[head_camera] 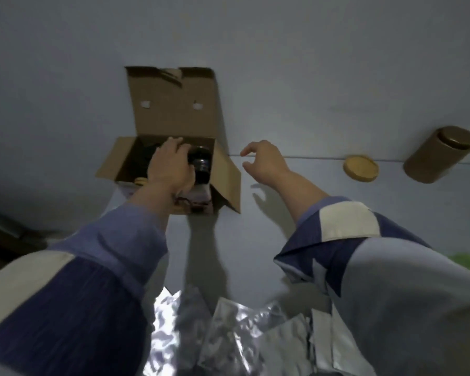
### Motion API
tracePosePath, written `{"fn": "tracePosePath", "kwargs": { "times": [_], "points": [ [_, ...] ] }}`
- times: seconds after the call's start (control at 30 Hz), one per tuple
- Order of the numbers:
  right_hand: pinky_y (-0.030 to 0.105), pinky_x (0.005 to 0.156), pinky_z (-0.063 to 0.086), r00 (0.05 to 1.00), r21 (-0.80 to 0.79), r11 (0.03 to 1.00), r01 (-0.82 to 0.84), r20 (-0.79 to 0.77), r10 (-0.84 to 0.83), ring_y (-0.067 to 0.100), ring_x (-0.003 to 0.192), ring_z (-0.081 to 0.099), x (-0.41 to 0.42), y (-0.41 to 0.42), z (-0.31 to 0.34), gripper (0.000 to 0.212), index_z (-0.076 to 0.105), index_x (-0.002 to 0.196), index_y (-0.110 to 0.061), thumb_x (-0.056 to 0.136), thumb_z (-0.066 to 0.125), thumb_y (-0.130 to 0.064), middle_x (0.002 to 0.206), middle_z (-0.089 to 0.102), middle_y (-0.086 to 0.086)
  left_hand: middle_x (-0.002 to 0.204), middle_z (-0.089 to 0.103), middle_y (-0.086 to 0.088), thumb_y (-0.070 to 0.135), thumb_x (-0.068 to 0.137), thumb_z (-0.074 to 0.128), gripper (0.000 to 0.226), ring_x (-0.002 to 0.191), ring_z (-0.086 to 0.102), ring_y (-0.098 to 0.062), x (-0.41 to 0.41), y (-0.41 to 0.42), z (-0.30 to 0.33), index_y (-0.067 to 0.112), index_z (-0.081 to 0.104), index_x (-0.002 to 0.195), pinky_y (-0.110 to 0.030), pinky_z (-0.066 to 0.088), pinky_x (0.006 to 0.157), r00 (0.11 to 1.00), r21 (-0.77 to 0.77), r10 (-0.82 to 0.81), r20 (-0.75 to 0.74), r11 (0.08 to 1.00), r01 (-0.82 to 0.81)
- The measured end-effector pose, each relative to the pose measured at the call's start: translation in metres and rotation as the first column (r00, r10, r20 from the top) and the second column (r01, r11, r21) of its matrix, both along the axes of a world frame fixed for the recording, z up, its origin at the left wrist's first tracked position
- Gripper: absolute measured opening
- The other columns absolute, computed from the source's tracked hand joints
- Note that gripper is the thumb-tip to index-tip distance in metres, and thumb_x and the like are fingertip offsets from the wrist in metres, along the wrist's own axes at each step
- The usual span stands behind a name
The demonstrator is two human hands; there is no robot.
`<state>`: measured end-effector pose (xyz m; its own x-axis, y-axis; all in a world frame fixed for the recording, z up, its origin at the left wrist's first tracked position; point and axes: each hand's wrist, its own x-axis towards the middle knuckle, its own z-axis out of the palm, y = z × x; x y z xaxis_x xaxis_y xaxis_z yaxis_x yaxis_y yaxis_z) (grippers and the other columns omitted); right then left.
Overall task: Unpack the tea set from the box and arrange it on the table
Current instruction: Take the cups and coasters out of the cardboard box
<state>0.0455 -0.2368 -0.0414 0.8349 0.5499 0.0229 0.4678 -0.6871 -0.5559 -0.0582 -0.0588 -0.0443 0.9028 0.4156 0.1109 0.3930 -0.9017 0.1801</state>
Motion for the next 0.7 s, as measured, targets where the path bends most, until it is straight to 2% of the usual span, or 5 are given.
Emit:
{"fn": "tracePosePath", "kwargs": {
  "times": [0.17, 0.37, 0.47, 0.57, 0.7],
  "points": [
    [0.028, 0.096, 0.048, 0.989, 0.042, 0.989, -0.141, -0.037, 0.143, 0.020, 0.113, 0.060, -0.048, 0.081, 0.010, 0.028, 0.067, 0.114, -0.019, 0.089, 0.058, -0.012, 0.121, 0.066, 0.004, 0.150, 0.032, -0.017, 0.027, 0.097, 0.042, 0.053, 0.134, 0.036, -0.038, -0.055, 0.079, -0.009, 0.003, 0.031, 0.144, -0.045, 0.034, 0.109, 0.984, -0.123, 0.172, -0.044, 0.977, -0.176],
    [0.025, 0.092, 0.044, 0.964, 0.027, 0.966, -0.257, -0.068, 0.258, 0.018, 0.114, 0.060, -0.081, 0.147, 0.002, 0.027, 0.066, 0.118, -0.015, 0.092, 0.059, -0.011, 0.122, 0.066, 0.004, 0.138, 0.046, -0.019, 0.022, 0.099, 0.037, 0.039, 0.125, 0.044, -0.036, -0.076, 0.108, -0.031, 0.004, 0.042, 0.133, -0.041, 0.039, 0.100, 0.993, -0.258, 0.088, -0.085, 0.960, -0.107],
    [0.030, 0.087, 0.050, 0.956, -0.113, 0.950, -0.290, 0.018, 0.294, 0.021, 0.105, 0.064, -0.087, 0.172, -0.002, 0.025, 0.069, 0.113, -0.016, 0.091, 0.059, -0.011, 0.115, 0.069, 0.006, 0.140, 0.047, -0.014, 0.020, 0.097, 0.039, 0.040, 0.125, 0.046, -0.034, -0.079, 0.110, -0.040, 0.010, 0.043, 0.136, -0.040, 0.041, 0.101, 0.995, -0.338, 0.101, 0.011, 0.937, -0.091],
    [0.032, 0.070, 0.049, 0.926, -0.354, 0.895, -0.270, 0.160, 0.343, 0.026, 0.096, 0.064, -0.092, 0.190, -0.002, 0.020, 0.070, 0.103, -0.012, 0.090, 0.055, -0.012, 0.105, 0.069, 0.008, 0.139, 0.049, -0.010, 0.016, 0.095, 0.039, 0.043, 0.122, 0.049, -0.034, -0.079, 0.109, -0.045, 0.015, 0.042, 0.138, -0.039, 0.042, 0.098, 0.990, -0.398, 0.114, 0.085, 0.915, -0.071],
    [0.035, 0.076, 0.043, 0.889, -0.529, 0.821, -0.215, 0.243, 0.389, 0.028, 0.108, 0.056, -0.097, 0.203, -0.006, 0.022, 0.066, 0.104, -0.010, 0.093, 0.047, -0.012, 0.110, 0.065, 0.011, 0.140, 0.050, -0.007, 0.015, 0.095, 0.040, 0.048, 0.121, 0.051, -0.033, -0.082, 0.112, -0.049, 0.022, 0.038, 0.142, -0.036, 0.042, 0.095, 0.985, -0.458, 0.123, 0.120, 0.887, -0.055]
  ]
}}
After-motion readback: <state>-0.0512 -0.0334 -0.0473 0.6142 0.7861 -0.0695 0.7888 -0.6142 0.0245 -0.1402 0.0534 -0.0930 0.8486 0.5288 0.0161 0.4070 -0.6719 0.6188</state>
